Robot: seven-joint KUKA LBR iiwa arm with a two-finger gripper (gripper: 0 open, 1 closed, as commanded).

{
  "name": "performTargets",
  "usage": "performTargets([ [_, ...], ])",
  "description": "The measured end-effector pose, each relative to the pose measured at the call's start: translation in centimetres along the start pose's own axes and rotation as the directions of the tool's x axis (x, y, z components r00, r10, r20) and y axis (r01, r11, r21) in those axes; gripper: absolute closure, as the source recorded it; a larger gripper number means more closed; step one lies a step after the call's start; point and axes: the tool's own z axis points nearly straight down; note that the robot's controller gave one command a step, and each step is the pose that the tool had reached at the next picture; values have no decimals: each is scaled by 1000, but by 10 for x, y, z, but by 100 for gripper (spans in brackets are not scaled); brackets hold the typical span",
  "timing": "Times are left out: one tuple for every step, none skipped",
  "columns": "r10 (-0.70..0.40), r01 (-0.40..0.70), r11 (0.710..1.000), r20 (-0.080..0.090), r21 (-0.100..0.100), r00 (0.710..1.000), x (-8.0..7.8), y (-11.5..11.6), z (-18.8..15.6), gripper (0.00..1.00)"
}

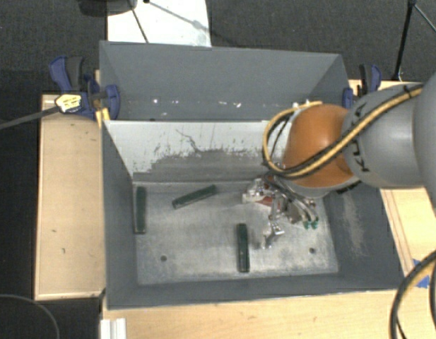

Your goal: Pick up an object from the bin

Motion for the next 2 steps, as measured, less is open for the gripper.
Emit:
performTargets([
  [-360, 360, 933, 16, 0, 933, 25, 74, 3, 100],
  [-360, 360, 933, 16, 0, 933, 25, 74, 3, 100],
])
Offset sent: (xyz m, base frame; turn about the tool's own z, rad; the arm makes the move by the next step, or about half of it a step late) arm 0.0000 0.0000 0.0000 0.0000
